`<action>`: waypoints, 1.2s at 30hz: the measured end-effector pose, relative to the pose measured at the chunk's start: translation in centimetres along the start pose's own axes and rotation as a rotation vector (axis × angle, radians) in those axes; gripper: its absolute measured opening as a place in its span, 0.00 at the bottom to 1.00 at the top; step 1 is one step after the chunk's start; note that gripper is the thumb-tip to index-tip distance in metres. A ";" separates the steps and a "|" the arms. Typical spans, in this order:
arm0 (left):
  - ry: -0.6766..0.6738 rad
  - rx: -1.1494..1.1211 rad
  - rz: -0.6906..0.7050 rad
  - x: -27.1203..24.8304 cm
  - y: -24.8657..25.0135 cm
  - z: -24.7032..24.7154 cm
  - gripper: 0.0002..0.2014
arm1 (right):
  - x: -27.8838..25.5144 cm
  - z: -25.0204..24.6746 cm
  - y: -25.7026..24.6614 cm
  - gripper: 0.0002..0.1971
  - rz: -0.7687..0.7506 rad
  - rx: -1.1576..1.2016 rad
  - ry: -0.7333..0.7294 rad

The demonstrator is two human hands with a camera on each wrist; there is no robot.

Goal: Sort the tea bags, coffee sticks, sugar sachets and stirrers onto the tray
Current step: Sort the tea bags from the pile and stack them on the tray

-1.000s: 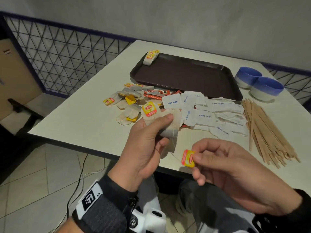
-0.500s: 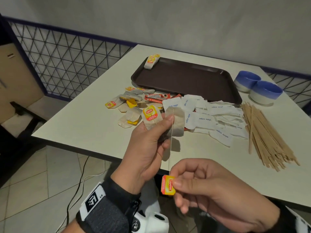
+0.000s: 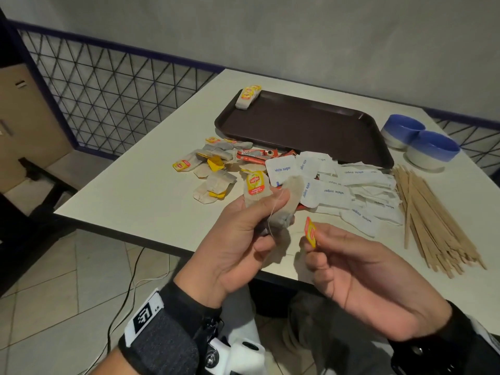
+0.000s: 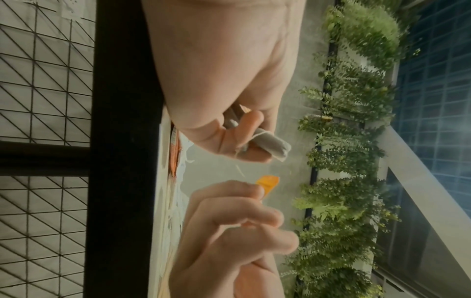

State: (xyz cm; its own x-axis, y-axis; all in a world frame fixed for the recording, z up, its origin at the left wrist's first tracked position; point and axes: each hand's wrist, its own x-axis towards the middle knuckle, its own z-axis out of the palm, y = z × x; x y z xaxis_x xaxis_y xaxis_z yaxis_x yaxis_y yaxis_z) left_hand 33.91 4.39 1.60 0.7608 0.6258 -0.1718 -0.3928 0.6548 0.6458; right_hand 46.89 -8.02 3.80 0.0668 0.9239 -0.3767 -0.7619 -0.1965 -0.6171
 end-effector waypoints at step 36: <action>-0.094 0.512 0.149 -0.8 -1.1 0.7 0.08 | -2.5 3.3 -4.7 0.07 -0.296 -1.055 0.323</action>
State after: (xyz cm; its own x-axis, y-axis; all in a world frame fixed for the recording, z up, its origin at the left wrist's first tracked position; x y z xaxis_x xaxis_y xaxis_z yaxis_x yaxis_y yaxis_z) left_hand 34.12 2.91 1.50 0.7683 0.6401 0.0011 -0.2157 0.2573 0.9420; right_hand 48.19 -8.33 9.87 0.4323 0.8824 -0.1855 0.2222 -0.3037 -0.9265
